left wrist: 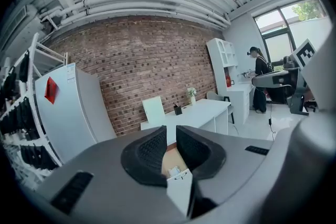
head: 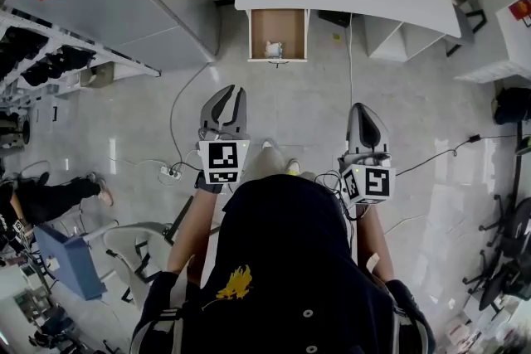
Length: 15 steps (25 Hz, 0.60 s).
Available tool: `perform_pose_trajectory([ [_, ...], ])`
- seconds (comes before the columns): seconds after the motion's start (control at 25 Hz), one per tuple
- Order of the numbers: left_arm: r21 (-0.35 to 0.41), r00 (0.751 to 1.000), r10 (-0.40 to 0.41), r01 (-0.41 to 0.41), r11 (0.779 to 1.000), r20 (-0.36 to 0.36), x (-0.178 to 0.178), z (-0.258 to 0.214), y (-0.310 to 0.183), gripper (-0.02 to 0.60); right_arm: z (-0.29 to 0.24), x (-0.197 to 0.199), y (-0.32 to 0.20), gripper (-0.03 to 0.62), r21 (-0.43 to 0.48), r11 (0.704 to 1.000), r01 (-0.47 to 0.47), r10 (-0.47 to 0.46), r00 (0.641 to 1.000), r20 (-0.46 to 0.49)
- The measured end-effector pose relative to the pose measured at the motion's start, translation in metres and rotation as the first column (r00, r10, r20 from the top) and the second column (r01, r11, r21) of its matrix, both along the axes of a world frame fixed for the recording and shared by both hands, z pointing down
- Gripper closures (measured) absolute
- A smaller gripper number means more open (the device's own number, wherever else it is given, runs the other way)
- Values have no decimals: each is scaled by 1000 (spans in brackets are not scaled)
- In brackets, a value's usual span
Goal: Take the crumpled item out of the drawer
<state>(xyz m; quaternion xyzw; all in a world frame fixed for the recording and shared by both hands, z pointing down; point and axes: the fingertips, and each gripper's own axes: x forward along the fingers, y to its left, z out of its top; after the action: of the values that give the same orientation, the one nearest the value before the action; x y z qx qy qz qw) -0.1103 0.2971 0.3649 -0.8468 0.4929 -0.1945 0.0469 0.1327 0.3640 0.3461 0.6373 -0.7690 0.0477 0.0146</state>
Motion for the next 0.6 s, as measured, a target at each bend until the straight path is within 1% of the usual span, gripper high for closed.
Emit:
perform_pose_trajectory([
  [0.16, -34, 1000, 0, 0, 999, 17, 9, 17, -20, 512, 15, 2, -24, 566, -26, 999, 23, -23, 1000, 4],
  [0.32, -66, 1000, -5, 6, 998, 14, 12, 36, -59, 512, 26, 7, -62, 566, -53, 998, 22, -22, 1000, -7],
  [0.48, -99, 1000, 5, -5, 995, 3, 20, 61, -120, 512, 35, 20, -120, 566, -65, 998, -2, -1, 999, -42],
  [0.6, -125, 1000, 6, -8, 992, -15, 29, 78, -177, 511, 39, 32, -172, 566, -89, 996, -13, 7, 998, -67],
])
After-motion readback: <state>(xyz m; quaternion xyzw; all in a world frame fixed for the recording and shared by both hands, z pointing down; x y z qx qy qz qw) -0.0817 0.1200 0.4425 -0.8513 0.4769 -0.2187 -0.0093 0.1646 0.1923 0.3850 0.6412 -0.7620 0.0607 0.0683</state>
